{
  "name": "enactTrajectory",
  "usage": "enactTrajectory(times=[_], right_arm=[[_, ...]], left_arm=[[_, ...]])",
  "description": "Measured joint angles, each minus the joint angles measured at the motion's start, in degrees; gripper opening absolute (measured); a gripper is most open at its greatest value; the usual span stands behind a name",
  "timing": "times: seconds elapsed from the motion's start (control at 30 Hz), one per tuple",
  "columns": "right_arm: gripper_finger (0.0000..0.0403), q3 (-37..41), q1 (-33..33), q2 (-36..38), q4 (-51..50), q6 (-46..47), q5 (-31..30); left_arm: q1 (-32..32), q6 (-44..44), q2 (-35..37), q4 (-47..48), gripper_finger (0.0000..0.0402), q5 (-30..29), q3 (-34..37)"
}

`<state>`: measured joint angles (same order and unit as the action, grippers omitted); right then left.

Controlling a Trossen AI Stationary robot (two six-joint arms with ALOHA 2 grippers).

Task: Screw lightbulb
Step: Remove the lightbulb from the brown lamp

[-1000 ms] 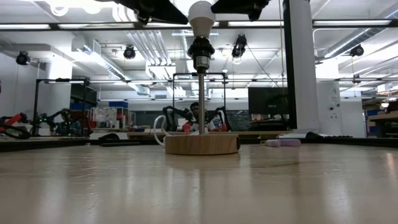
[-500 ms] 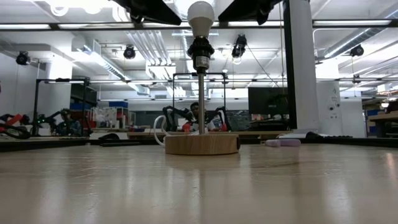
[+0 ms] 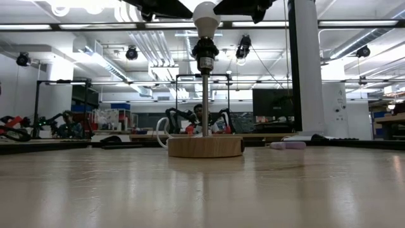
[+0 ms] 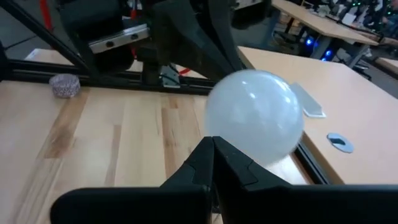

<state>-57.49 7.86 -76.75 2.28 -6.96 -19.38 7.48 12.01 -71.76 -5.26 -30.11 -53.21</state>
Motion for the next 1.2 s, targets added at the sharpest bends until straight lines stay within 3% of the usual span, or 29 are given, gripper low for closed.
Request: enactTrajectory(times=[0.57,0.87,1.2], right_arm=[[0.0,0.0,0.0,0.6,-3.5,-0.4,-3.3],[0.0,0.0,0.0,0.7,-2.3,-6.0,7.3],[0.0,0.0,0.0,0.7,-2.3,-6.9,7.8]], left_arm=[[1.9,-5.8,-0.7,-0.2,0.0,2.5,0.1],[3.3,-12.2,-1.1,-2.6,0.0,2.3,0.1],[3.5,-11.5,-1.2,-3.8,0.0,2.2,0.1]])
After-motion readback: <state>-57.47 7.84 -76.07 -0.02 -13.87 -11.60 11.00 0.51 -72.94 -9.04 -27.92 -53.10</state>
